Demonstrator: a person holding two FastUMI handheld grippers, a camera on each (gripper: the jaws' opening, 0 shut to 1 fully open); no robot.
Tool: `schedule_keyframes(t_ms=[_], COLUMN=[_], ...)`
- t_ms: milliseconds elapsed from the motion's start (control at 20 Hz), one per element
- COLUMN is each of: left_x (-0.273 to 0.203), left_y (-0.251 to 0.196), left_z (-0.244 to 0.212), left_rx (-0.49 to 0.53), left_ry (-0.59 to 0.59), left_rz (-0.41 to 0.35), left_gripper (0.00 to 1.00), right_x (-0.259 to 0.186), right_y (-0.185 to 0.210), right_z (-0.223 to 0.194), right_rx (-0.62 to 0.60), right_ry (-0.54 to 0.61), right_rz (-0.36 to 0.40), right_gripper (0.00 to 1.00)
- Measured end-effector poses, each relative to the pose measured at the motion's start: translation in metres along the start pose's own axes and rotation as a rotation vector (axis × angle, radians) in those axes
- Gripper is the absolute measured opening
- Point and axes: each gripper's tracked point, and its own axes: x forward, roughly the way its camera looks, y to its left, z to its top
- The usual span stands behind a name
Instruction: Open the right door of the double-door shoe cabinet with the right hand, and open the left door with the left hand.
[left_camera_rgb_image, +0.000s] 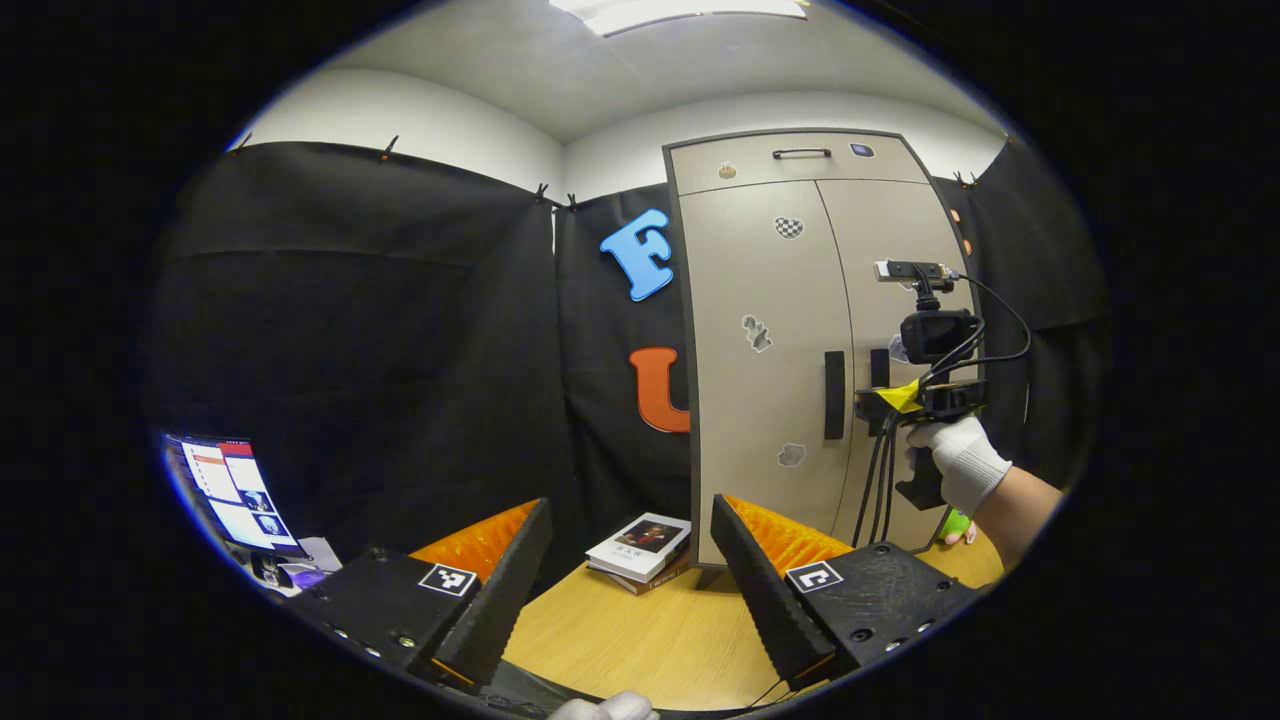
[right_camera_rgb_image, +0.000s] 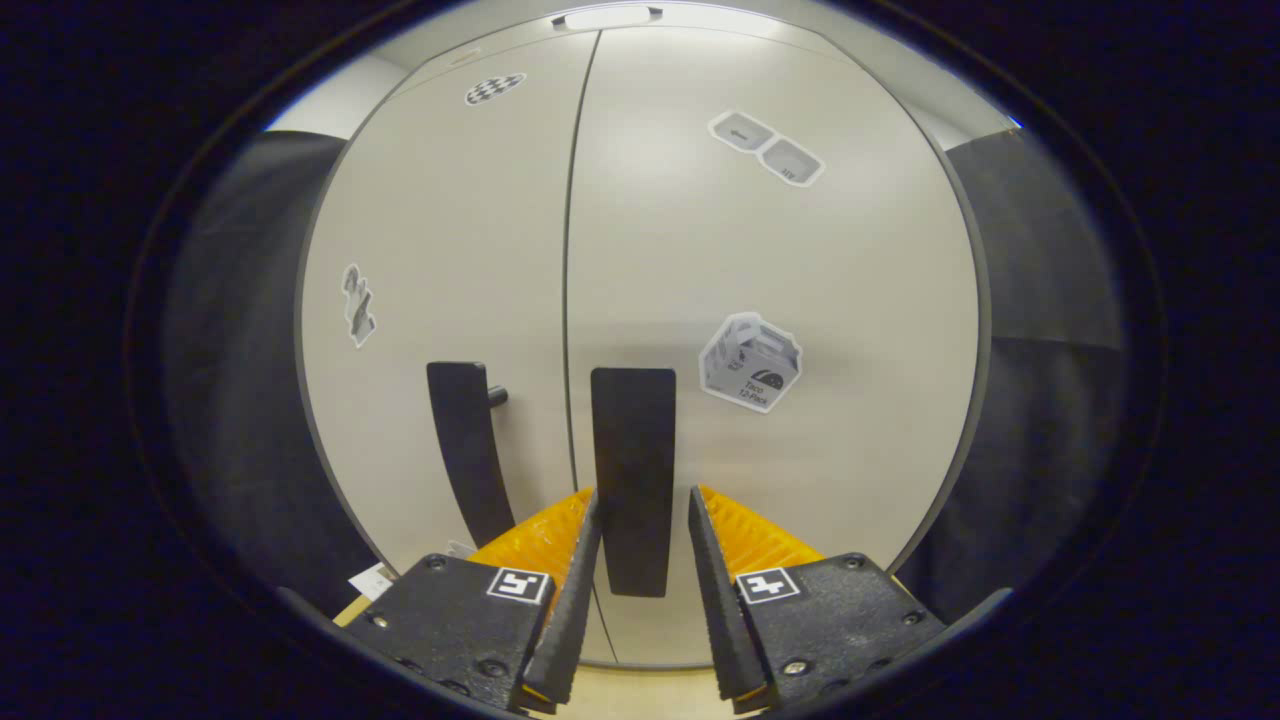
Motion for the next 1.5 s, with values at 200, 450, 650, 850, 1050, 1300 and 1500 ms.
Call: schedule_keyframes(t_ms=[200, 450, 650, 850, 1050, 1300, 1500], left_x=[0.001, -0.008, -0.018, -0.035, -0.051, -0.069, -0.075], left_y=[0.008, 0.014, 0.016, 0.017, 0.015, 0.01, -0.001], left_z=[0.001, -0.001, -0.004, -0.005, -0.007, -0.007, -0.012], left_rx=[-0.007, -0.011, -0.013, -0.021, -0.027, -0.029, -0.037], left_ry=[0.0, 0.001, 0.004, -0.002, -0.007, -0.021, -0.014], left_rz=[0.014, 0.01, -0.009, -0.04, -0.08, -0.146, -0.205], left_gripper=[0.96, 0.96, 0.96, 0.96, 0.96, 0.96, 0.96], right_x=[0.003, 0.0, -0.02, -0.051, -0.09, -0.136, -0.169], right_y=[0.004, 0.004, 0.002, -0.009, -0.027, -0.062, -0.104], right_z=[-0.002, -0.003, -0.006, -0.011, -0.017, -0.025, -0.028], right_rx=[-0.004, 0.007, 0.002, 0.0, 0.007, 0.008, 0.019], right_ry=[0.009, 0.01, 0.008, 0.001, -0.002, 0.0, -0.012], right_rz=[0.001, 0.019, 0.054, 0.062, 0.057, 0.022, -0.036], right_gripper=[0.36, 0.29, 0.25, 0.24, 0.23, 0.22, 0.19])
